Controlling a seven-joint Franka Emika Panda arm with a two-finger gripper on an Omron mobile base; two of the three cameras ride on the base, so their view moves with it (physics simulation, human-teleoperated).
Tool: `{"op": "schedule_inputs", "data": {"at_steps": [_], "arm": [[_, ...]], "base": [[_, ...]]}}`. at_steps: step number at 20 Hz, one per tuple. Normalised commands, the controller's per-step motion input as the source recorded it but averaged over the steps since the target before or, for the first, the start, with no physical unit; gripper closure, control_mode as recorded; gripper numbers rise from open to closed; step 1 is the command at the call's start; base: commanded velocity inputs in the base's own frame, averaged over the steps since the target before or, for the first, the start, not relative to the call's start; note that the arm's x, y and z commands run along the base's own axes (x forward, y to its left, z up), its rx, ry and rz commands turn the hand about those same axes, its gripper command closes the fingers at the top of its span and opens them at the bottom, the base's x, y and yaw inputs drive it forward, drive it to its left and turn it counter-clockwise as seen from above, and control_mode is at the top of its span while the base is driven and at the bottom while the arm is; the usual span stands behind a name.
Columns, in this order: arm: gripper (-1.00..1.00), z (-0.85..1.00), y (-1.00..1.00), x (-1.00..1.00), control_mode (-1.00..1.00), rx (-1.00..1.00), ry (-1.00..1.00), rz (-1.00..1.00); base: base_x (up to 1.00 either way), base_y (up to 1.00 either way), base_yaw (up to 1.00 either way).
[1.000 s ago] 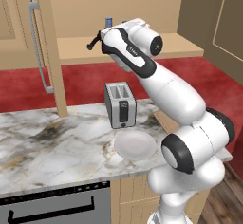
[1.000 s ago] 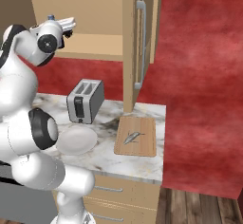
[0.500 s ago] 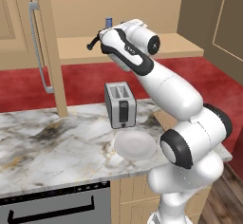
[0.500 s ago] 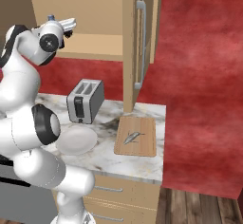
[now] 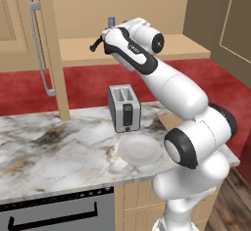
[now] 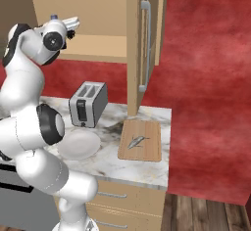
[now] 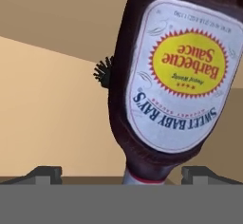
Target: Pick the fish from the plate and place it on the cutting board. Then pick the condiment bottle from the cabinet and place it next to the cutting board.
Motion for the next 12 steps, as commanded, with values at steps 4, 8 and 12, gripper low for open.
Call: {"op": "schedule_inputs", "data": {"at_steps": [4,8,12], "arm": [[-1.0,0.1,0.07,0.02,-1.0,0.01,0.04,0.0],[-1.0,0.05,0.02,0.0,-1.0,0.01,0.05,0.0],[-1.0,0.06,0.01,0.0,-1.0,0.02,0.05,0.0]], "base": [[0.0,0.0,0.0],[0.0,0.0,0.0],[0.0,0.0,0.0]]}}
